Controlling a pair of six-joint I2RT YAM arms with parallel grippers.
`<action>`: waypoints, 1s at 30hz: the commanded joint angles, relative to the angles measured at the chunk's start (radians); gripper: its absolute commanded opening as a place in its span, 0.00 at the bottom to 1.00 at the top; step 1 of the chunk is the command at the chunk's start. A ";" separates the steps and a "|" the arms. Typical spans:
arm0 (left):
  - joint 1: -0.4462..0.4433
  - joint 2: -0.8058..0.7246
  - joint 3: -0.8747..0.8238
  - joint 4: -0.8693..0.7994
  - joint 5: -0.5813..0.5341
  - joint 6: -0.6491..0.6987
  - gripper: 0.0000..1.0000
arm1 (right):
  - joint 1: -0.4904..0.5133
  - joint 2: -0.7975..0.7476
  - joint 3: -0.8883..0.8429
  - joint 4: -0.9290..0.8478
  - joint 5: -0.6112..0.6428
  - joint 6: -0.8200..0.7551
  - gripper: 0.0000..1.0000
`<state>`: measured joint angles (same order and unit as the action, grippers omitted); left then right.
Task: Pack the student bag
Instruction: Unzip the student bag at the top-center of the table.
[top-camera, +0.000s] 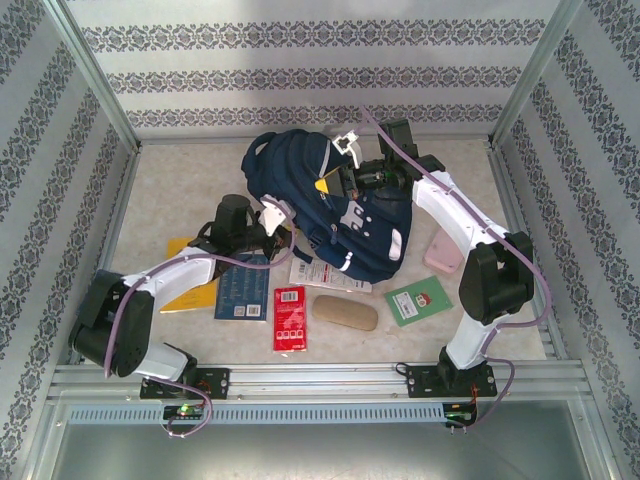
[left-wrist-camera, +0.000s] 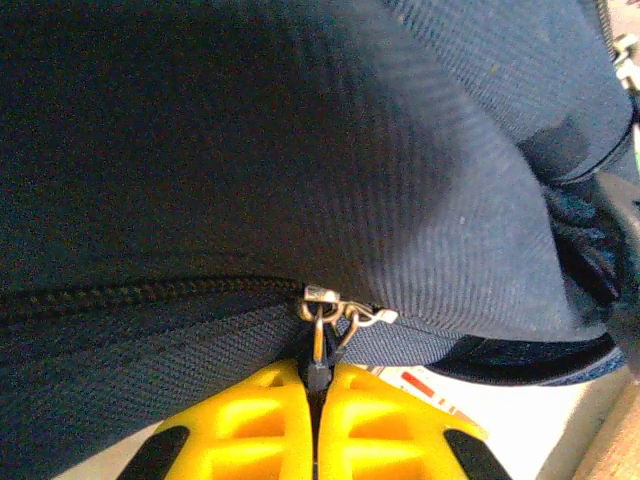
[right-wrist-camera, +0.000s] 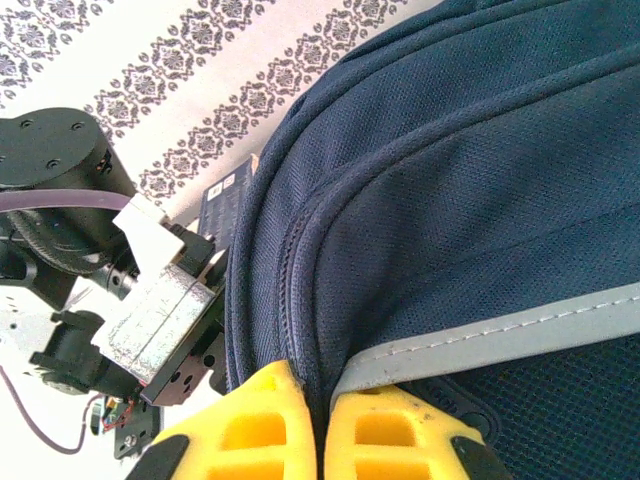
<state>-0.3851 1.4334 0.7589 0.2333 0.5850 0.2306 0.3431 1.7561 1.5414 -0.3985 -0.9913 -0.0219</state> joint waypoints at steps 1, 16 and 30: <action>0.008 -0.045 -0.010 0.051 -0.090 0.000 0.00 | -0.004 -0.070 -0.007 0.042 -0.029 -0.008 0.00; 0.053 -0.098 0.023 -0.055 -0.194 0.027 0.00 | 0.030 -0.073 -0.005 -0.033 0.035 -0.081 0.00; 0.138 -0.081 0.090 -0.174 -0.327 -0.050 0.00 | 0.082 -0.081 0.003 -0.170 0.247 -0.237 0.00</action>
<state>-0.2810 1.3445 0.7967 0.1108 0.3412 0.2192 0.4110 1.7271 1.5284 -0.5190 -0.7803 -0.1776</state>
